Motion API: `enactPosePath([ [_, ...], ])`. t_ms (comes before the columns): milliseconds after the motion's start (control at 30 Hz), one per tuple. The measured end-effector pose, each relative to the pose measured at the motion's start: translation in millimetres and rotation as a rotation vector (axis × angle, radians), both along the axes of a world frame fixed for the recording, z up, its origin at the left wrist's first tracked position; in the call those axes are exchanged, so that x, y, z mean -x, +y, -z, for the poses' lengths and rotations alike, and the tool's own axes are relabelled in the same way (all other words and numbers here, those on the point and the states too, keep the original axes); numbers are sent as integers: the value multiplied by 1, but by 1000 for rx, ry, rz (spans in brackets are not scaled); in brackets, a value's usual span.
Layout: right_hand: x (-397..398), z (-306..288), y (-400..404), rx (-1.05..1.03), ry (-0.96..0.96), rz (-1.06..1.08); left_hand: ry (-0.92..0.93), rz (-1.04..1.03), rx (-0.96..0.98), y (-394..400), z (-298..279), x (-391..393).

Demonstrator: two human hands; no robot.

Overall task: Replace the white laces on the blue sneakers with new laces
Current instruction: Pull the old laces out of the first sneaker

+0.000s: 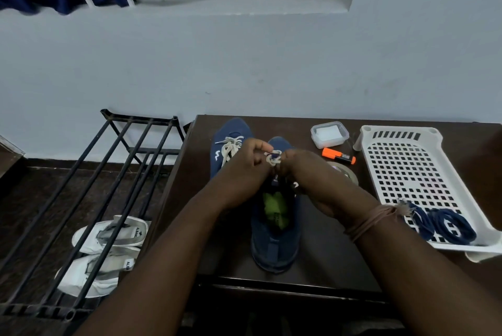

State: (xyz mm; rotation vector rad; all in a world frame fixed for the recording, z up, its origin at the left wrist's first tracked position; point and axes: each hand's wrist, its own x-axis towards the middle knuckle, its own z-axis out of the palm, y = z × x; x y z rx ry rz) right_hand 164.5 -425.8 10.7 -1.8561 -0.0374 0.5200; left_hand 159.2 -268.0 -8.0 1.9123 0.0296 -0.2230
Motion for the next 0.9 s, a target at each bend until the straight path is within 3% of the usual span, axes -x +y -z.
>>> enactPosePath([
  [133,-3,-11,-7,-471,142,195,-25,-152,323,14,-11,-4],
  [267,-9,-30,-19,-928,-34,304,-67,-464,706,31,-16,-11],
  [367,-11,-38,-23,-995,-191,325,-152,-563,716,45,-17,-15],
  [400,-11,-39,-23,-894,-239,334,-173,-566,651,47,-17,-15],
  [467,-10,-33,-20,-396,-357,320,-99,-525,369,47,-16,-12],
  [533,-5,-19,-16,173,-433,90,42,-419,-157,45,-14,-6],
  [600,2,-7,-13,446,-343,-192,163,-179,-572,46,-13,1],
  [700,6,1,-12,542,-198,-311,327,134,-570,48,-12,11],
  [900,10,4,-7,591,-301,-219,237,41,-632,53,-6,4],
])
